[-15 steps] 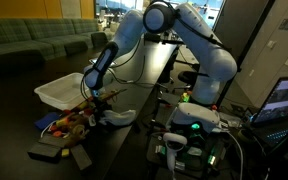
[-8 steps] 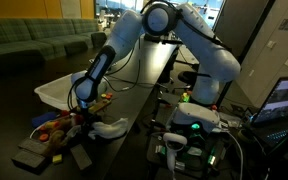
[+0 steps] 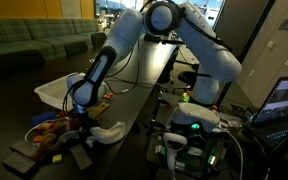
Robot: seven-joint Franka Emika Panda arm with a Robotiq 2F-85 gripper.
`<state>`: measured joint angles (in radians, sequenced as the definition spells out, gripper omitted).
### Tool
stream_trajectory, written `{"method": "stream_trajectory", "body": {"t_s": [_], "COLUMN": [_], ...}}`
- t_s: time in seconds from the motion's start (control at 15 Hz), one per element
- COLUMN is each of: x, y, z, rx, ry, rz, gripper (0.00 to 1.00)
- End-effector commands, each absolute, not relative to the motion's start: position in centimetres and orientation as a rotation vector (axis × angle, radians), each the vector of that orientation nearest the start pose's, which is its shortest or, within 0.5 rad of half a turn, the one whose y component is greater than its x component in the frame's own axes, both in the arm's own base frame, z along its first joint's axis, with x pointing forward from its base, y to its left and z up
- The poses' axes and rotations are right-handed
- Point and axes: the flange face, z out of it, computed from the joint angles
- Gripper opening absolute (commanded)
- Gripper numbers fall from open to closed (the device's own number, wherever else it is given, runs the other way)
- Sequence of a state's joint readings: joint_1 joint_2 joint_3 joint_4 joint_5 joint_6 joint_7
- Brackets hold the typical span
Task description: Pick up the towel, push the objects on the table to the left then place the towel inside the storage bin
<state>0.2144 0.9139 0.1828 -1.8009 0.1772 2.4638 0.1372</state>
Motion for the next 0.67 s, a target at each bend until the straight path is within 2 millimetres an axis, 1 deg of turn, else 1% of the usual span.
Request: {"method": "stream_trajectory", "body": {"t_s": [0.0, 0.2, 0.33, 0.47, 0.6], "x": [53.0, 50.9, 49.7, 49.1, 49.1], "y": [19.4, 14.0, 9.8, 5.1, 0.1], "z": [4.6, 4.5, 4.2, 3.6, 3.0], "rx": [-2.947, -2.967, -2.988, -3.023, -3.073], "ry": [-0.190, -0.169, -0.145, -0.105, -0.033], "rz": [0.468, 0.517, 0.558, 0.602, 0.625], "gripper": [0.10, 0.10, 0.10, 0.10, 0.10]}}
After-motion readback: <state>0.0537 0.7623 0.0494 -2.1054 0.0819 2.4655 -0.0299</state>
